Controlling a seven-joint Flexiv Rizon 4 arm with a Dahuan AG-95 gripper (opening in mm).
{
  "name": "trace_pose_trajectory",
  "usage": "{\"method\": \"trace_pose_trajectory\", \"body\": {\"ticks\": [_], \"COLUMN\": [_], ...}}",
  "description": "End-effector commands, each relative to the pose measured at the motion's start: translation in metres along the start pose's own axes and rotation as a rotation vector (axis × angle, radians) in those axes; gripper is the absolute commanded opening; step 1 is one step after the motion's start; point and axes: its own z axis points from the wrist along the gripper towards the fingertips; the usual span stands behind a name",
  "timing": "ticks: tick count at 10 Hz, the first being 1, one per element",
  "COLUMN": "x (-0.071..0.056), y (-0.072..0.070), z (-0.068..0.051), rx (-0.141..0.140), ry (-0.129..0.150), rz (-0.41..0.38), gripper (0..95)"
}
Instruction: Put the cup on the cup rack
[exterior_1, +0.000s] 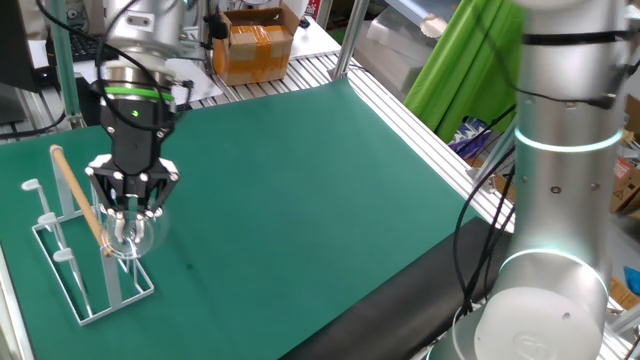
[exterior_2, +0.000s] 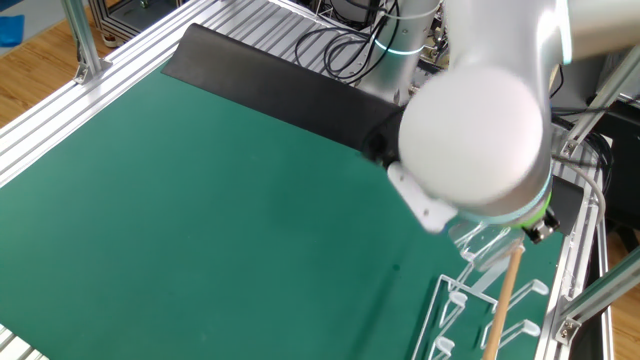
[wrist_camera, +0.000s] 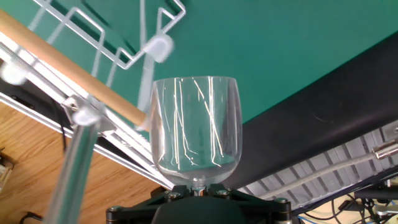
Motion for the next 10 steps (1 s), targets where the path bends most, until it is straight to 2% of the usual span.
{"method": "trace_pose_trajectory", "body": {"ticks": [1,4,6,10], "x": [-0.002,-0.006,-0.014,-0.019], "y": [-0.001,-0.001,0.000,0.003], "z": [0.001,0.000,-0.002,-0.003], "rx": [-0.005,0.004,0.027,0.036], "ry": [0.001,0.009,0.034,0.039], "rz": [-0.004,-0.010,-0.026,-0.027], "gripper": [0.0,0.0,0.0,0.0]}}
